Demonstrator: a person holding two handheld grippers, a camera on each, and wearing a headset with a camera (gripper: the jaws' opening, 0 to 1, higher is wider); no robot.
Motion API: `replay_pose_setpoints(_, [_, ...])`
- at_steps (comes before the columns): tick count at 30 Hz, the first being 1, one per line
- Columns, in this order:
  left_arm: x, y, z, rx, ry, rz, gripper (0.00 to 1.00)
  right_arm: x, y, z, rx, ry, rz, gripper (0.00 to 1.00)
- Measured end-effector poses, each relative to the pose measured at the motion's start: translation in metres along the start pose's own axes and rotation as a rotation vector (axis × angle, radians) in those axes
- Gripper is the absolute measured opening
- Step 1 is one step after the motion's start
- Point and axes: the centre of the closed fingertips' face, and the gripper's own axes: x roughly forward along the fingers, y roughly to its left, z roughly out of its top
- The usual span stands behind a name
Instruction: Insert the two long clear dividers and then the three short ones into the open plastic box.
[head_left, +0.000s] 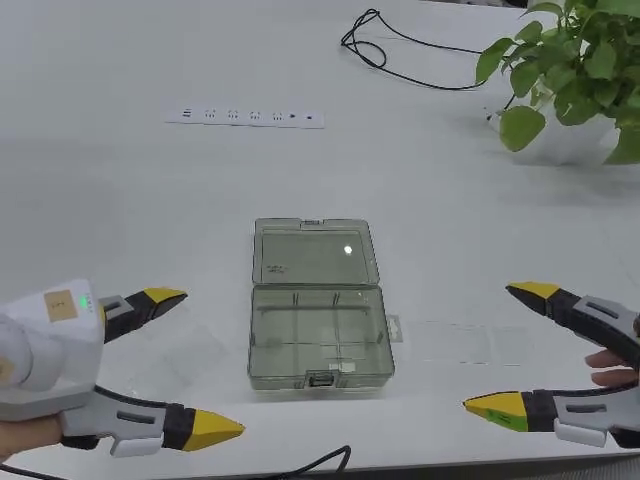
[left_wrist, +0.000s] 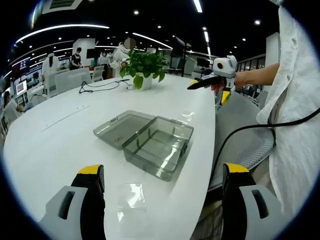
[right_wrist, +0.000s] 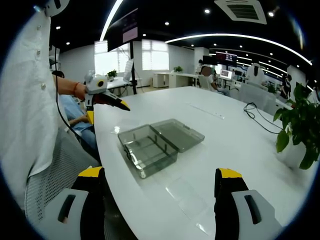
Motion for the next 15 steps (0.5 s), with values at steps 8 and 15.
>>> replay_pose_setpoints(8, [0.0002, -0.0008, 0.0002, -0.001, -0.001, -0.003, 1.00, 0.0001, 0.0000, -0.0004, 0.000, 0.000, 0.001, 0.91])
replay_pose_setpoints(15, [0.0003, -0.0001, 0.0007, 0.003, 0.002, -0.005, 1.00, -0.0011, -0.0003, -0.0001, 0.000, 0.000, -0.001, 0.91])
